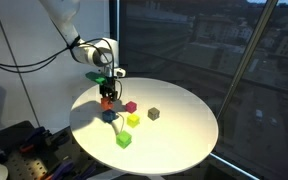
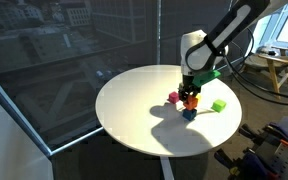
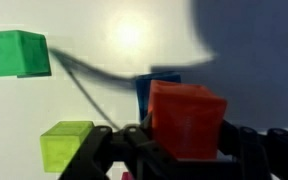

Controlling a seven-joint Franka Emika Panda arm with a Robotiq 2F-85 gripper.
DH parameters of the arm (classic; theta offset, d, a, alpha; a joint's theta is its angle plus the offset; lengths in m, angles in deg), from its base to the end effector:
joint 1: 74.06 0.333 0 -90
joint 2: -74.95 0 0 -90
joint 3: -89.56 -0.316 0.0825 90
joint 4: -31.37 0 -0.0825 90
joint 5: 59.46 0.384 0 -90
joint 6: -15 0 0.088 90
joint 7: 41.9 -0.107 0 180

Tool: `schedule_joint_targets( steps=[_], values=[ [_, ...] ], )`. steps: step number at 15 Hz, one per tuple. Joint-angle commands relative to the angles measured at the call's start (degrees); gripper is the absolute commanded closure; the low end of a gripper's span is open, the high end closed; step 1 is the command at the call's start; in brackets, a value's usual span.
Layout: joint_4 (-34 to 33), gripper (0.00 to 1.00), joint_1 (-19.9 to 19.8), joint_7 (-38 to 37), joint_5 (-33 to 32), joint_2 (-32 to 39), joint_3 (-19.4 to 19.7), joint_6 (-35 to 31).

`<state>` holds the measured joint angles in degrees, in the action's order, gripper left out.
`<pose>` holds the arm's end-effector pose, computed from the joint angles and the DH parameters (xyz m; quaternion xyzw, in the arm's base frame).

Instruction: Put the.orange block on the blue block

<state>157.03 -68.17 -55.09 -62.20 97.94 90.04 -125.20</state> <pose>0.5385 0.0508 0.1879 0.9960 -0.0480 -0.0702 0.0273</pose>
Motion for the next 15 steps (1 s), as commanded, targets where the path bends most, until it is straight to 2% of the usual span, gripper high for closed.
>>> schedule_joint_targets(
  steps=[1,8,15],
  values=[
    [3.1,0.77,-0.8,1.0,0.1,-2.1,0.3,-2.4],
    [4.8,0.77,-0.4,0.8,-0.3,-1.4,0.6,-5.5],
    [4.2,0.77,-1.1,2.7,0.7,-0.7,0.0,-4.1]
  ],
)
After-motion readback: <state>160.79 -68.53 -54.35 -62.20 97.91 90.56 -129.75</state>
